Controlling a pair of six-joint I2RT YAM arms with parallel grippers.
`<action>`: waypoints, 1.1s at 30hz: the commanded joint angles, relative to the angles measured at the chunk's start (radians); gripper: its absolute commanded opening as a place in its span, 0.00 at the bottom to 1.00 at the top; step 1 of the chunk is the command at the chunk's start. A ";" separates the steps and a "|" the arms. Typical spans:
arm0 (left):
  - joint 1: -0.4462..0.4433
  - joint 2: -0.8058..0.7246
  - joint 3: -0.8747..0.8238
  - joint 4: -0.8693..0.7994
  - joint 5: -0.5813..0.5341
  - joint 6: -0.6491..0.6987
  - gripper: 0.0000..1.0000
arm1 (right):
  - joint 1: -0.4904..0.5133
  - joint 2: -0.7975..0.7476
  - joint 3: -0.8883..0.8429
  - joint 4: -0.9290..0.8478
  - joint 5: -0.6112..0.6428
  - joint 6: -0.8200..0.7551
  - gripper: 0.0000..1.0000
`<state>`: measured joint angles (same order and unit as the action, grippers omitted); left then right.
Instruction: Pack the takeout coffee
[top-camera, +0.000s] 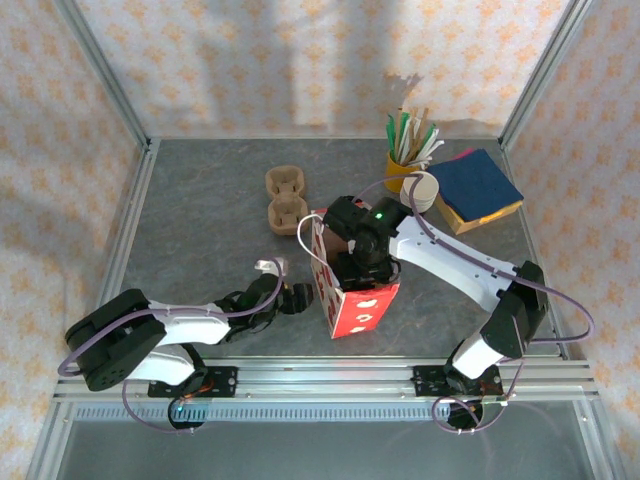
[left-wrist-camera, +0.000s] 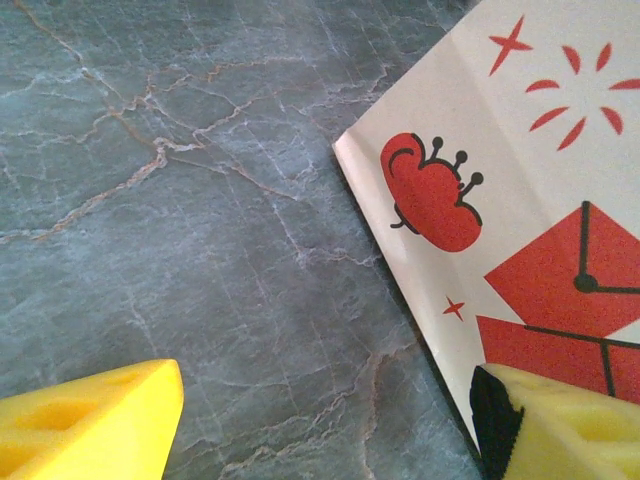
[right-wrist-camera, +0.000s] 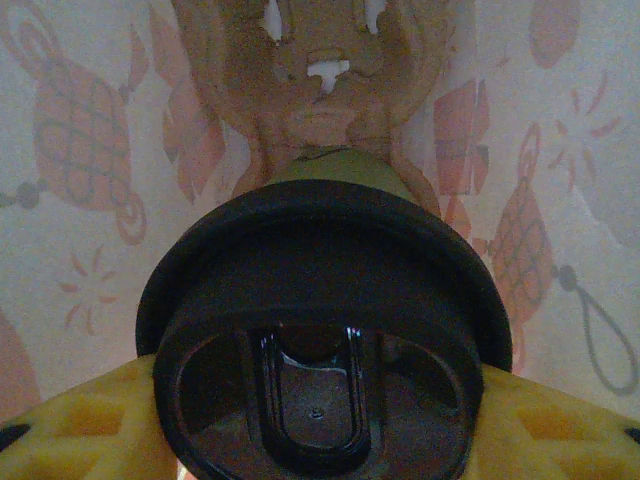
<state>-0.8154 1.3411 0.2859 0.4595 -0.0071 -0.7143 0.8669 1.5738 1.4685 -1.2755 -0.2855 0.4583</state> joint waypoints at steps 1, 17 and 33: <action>0.016 0.006 -0.038 -0.107 -0.041 -0.027 0.79 | -0.002 0.015 0.007 -0.017 0.004 -0.018 0.55; 0.018 0.075 -0.004 -0.049 -0.016 -0.018 0.79 | -0.003 -0.045 0.073 -0.031 0.012 -0.012 0.55; 0.018 0.125 0.015 -0.013 -0.006 -0.017 0.79 | -0.003 -0.070 0.050 -0.031 -0.002 0.000 0.55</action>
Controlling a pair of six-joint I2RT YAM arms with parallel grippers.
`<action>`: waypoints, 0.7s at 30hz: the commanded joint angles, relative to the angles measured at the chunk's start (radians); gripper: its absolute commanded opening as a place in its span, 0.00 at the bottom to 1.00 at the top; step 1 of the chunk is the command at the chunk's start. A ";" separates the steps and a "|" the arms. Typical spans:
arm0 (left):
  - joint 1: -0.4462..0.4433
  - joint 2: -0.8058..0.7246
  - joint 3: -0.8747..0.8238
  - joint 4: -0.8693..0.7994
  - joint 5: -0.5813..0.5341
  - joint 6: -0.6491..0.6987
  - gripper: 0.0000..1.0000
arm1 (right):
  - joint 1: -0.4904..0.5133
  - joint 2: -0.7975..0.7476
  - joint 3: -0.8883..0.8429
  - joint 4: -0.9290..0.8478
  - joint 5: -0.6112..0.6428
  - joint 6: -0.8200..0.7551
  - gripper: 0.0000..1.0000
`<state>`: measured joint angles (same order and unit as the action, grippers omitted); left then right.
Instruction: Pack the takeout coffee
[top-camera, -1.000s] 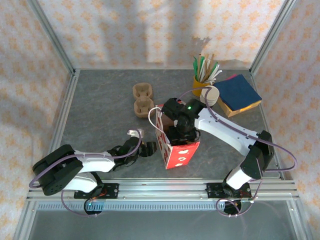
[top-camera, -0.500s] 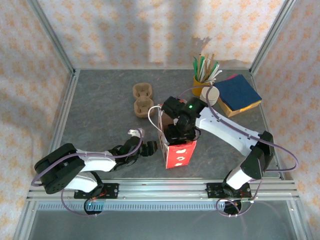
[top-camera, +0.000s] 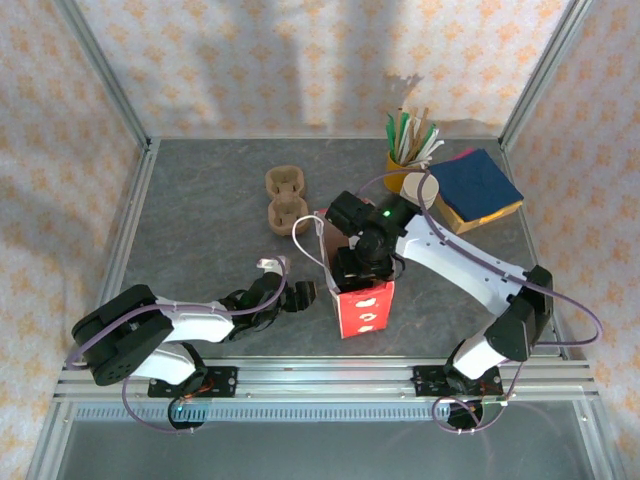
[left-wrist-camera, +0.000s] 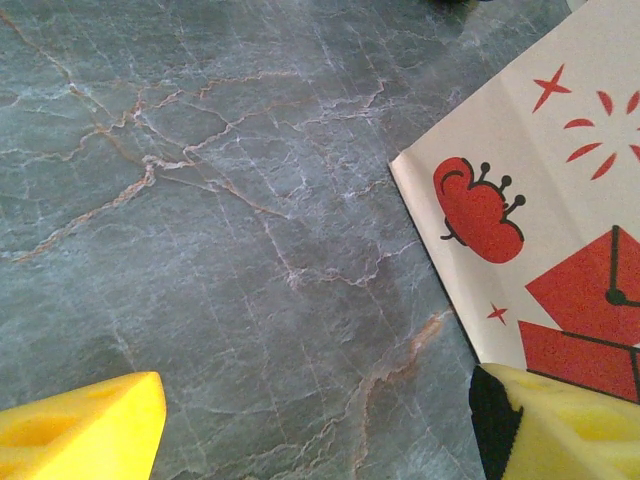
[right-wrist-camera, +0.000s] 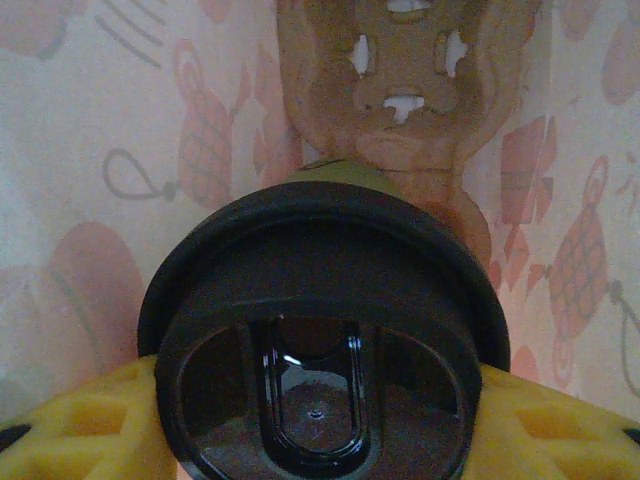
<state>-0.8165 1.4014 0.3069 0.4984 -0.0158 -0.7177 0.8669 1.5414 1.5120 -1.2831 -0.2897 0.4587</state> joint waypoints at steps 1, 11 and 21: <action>0.019 0.066 -0.006 -0.053 0.001 -0.013 0.79 | -0.003 -0.039 0.000 -0.021 -0.003 -0.001 0.55; 0.019 0.079 0.004 -0.055 0.000 -0.009 0.79 | -0.004 -0.052 -0.077 -0.002 -0.021 -0.010 0.55; 0.018 0.097 0.011 -0.054 0.002 -0.007 0.79 | -0.003 -0.045 -0.092 -0.025 -0.017 -0.020 0.55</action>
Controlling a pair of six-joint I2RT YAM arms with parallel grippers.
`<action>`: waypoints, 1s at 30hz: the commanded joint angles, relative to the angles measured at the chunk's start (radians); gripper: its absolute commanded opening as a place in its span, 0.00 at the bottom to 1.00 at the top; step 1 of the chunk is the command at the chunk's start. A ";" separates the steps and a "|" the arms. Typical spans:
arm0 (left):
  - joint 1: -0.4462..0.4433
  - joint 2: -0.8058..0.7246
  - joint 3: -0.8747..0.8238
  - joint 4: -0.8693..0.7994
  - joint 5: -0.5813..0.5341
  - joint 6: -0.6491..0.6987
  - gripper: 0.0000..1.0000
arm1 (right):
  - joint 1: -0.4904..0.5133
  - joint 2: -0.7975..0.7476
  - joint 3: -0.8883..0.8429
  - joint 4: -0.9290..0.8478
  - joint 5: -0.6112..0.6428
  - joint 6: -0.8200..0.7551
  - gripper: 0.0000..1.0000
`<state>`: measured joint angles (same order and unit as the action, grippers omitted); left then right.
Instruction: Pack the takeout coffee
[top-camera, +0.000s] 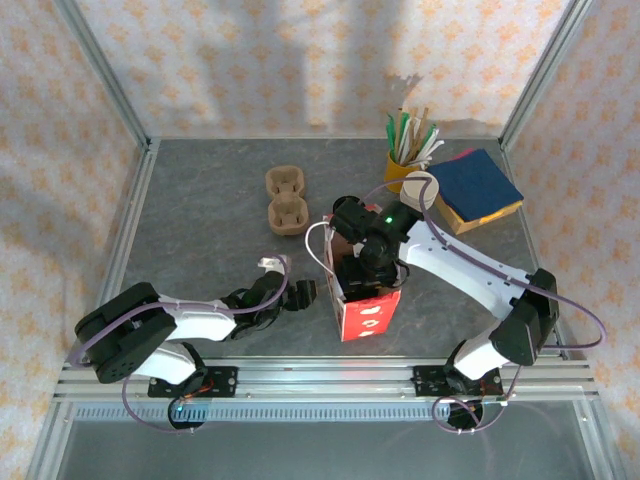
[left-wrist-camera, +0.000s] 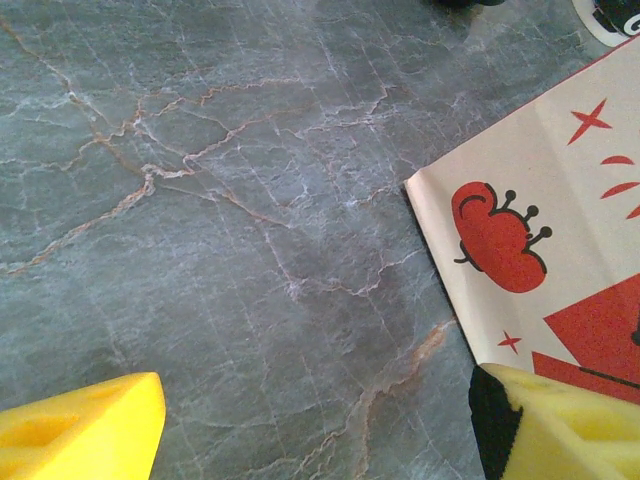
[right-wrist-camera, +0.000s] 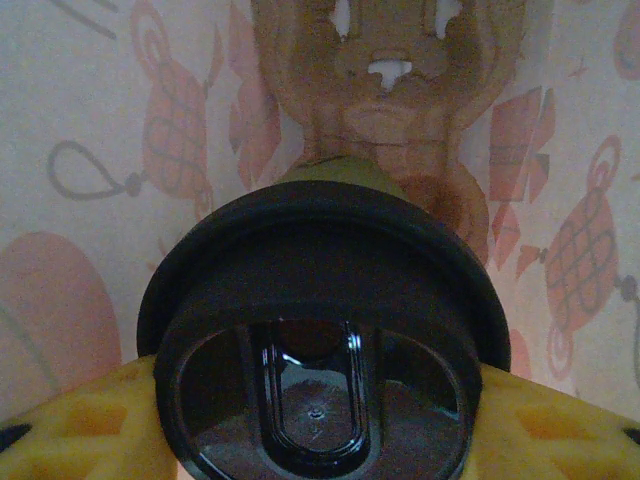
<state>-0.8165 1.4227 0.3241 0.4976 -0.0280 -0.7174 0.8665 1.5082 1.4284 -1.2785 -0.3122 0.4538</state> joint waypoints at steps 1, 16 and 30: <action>0.018 0.077 -0.007 -0.053 0.014 -0.007 0.79 | -0.004 -0.011 -0.005 -0.029 0.005 -0.016 0.55; 0.019 0.085 -0.013 -0.045 0.013 -0.008 0.79 | -0.003 -0.026 0.026 -0.029 -0.022 -0.025 0.55; 0.018 0.093 -0.019 -0.033 0.011 -0.010 0.79 | -0.003 -0.019 -0.006 -0.030 -0.028 -0.020 0.55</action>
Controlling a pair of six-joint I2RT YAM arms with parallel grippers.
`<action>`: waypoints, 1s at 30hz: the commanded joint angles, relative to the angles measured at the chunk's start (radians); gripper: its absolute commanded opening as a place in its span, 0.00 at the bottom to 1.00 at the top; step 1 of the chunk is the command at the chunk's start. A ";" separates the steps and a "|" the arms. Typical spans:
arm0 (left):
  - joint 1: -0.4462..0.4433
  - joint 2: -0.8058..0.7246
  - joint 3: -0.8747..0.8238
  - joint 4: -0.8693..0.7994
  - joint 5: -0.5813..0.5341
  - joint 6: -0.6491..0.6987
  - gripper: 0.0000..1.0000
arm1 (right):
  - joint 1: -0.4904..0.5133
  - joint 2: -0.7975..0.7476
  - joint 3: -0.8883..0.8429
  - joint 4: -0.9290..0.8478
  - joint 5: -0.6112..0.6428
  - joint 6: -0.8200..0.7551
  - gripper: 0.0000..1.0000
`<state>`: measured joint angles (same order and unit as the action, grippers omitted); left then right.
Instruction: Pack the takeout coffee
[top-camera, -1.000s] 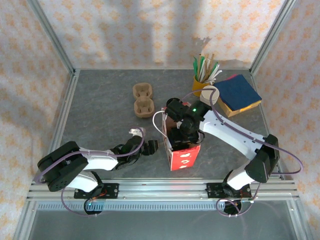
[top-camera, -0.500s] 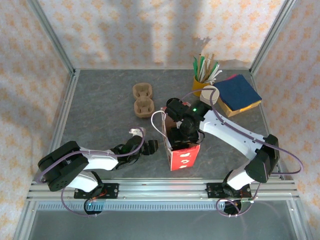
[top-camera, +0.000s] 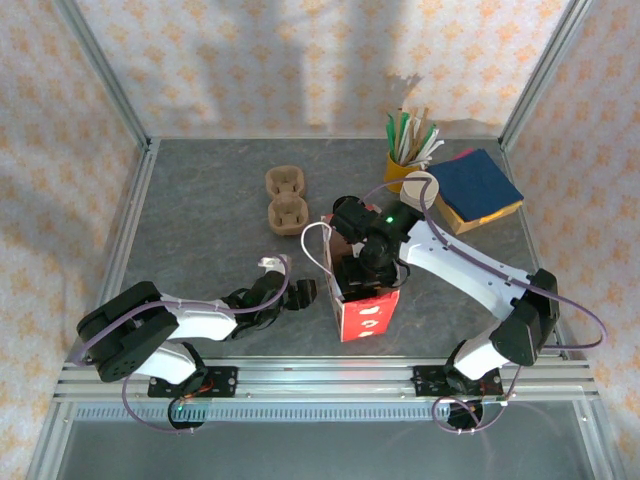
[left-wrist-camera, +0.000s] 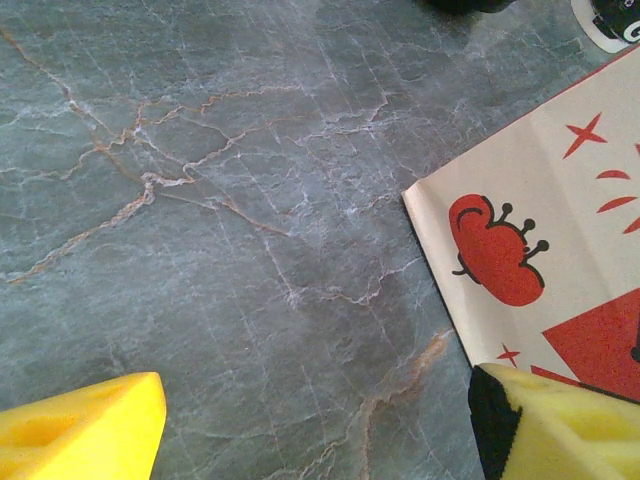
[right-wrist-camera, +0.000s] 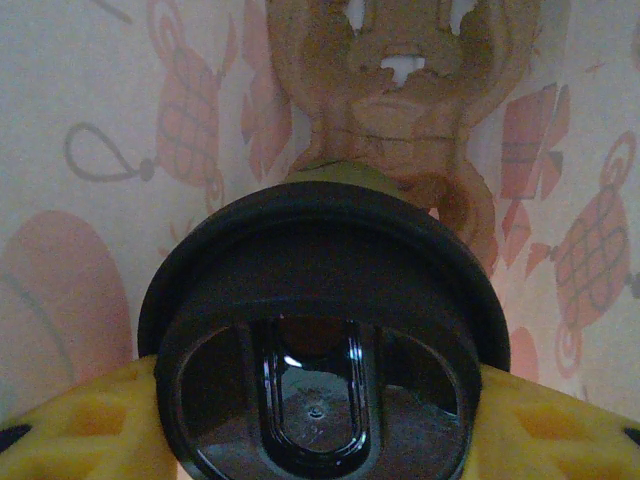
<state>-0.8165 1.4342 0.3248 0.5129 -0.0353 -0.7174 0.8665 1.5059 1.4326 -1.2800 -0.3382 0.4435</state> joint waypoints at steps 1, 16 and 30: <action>0.019 0.084 -0.017 -0.047 0.018 -0.009 0.79 | -0.003 -0.015 -0.011 -0.029 -0.004 -0.011 0.55; 0.019 0.097 0.007 -0.060 0.021 0.004 0.79 | -0.003 -0.021 -0.040 -0.028 0.005 -0.012 0.55; 0.019 0.087 0.002 -0.069 0.015 0.003 0.79 | -0.005 -0.032 -0.067 -0.028 0.028 -0.005 0.55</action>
<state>-0.8185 1.4487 0.3370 0.5098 -0.0429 -0.7074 0.8665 1.4986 1.3754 -1.2827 -0.3401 0.4438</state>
